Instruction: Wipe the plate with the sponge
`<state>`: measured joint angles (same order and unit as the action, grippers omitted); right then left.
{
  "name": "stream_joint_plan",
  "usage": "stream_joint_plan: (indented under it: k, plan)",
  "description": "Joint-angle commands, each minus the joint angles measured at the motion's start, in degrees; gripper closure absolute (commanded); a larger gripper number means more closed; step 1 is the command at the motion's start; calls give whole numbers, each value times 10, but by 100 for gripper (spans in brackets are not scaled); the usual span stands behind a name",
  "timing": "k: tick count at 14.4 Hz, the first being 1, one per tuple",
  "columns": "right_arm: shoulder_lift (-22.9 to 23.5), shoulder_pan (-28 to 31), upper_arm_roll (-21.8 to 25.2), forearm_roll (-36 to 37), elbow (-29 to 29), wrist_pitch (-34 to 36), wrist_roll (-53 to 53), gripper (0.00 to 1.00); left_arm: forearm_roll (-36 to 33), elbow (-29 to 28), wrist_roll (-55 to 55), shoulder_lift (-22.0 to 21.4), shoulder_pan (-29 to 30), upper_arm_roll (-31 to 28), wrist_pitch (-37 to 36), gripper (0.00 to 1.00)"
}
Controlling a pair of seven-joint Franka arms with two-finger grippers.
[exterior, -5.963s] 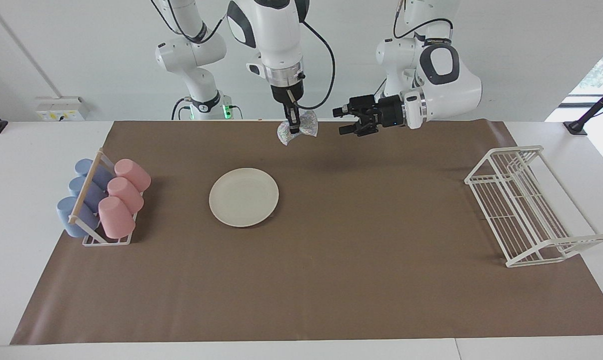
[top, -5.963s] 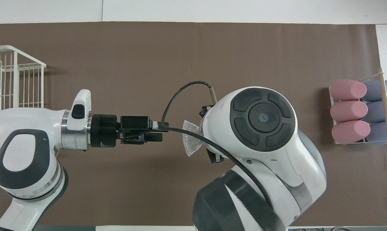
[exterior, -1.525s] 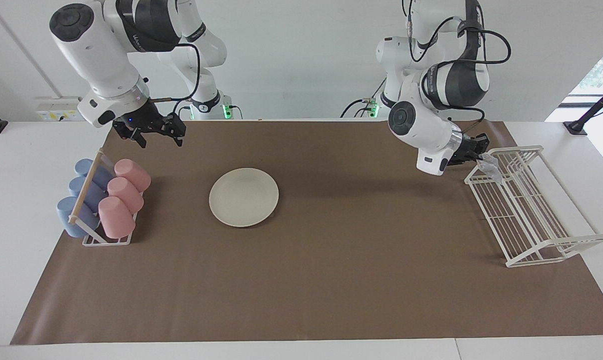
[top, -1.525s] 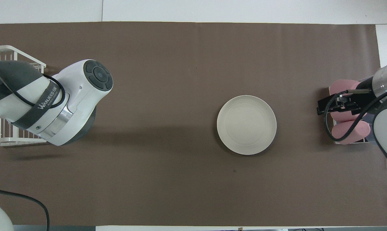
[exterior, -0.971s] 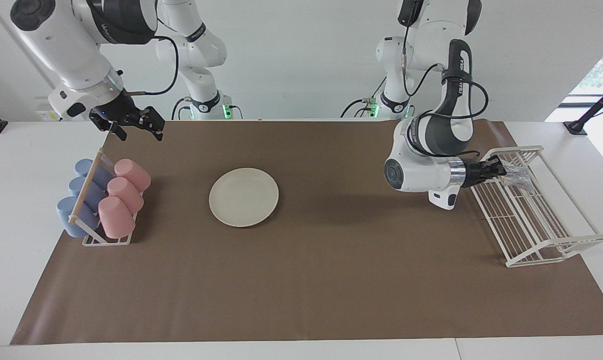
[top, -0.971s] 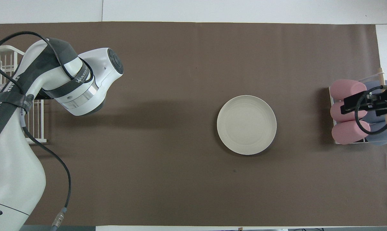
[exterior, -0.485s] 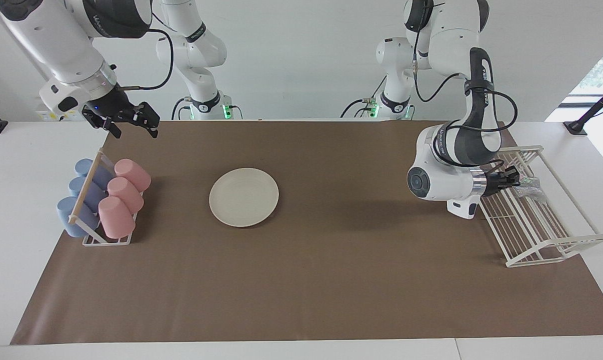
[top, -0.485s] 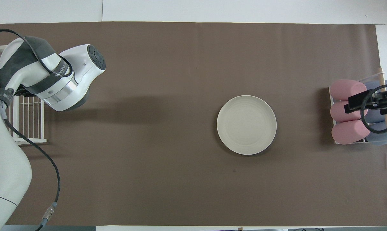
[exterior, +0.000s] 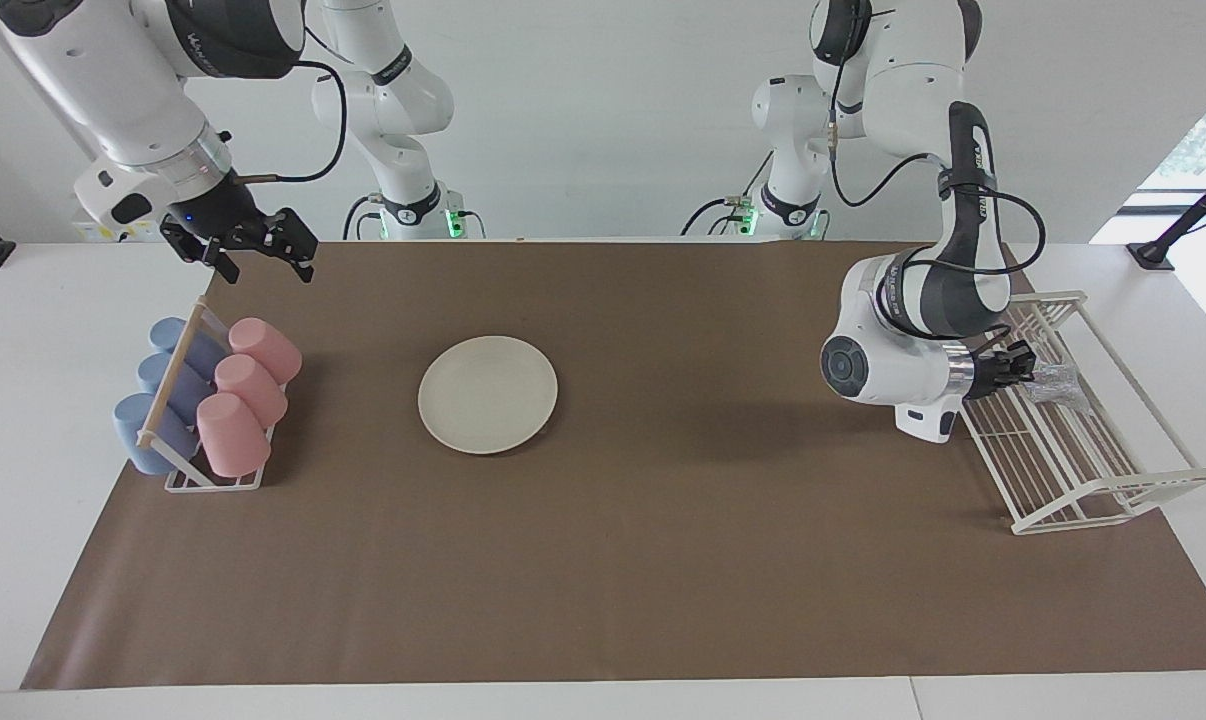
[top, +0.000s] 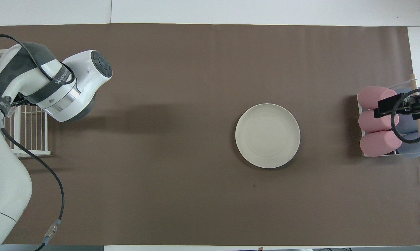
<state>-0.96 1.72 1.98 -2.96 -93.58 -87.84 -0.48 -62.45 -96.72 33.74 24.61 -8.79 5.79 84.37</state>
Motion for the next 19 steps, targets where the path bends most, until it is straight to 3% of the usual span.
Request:
stream_joint_plan:
  k: [1, 3, 4, 7, 10, 14, 19]
  plan:
    - [1, 5, -4, 8, 1, -5, -18, 0, 8, -9, 10, -6, 4, 2, 13, 38]
    - [1, 4, -4, 8, 1, -5, -17, 0, 12, -8, 10, -6, 4, 2, 14, 36]
    - [1, 3, -4, 8, 2, -5, -16, 0, 15, -7, 11, -6, 4, 2, 15, 30]
    - [1, -1, -4, 8, 2, -5, -15, 0, 23, -4, 12, -6, 3, 2, 16, 0]
    - [1, 0, -4, 8, 2, -3, -15, 0, 69, 16, 12, -12, 5, 4, 24, 0]
    - [1, -1, -5, 8, 2, -1, -12, 0, 202, 35, -17, -74, 35, 5, 78, 0]
    - [1, -1, -8, 8, 2, -2, -10, 0, 338, 66, -39, -117, 37, 5, 74, 0]
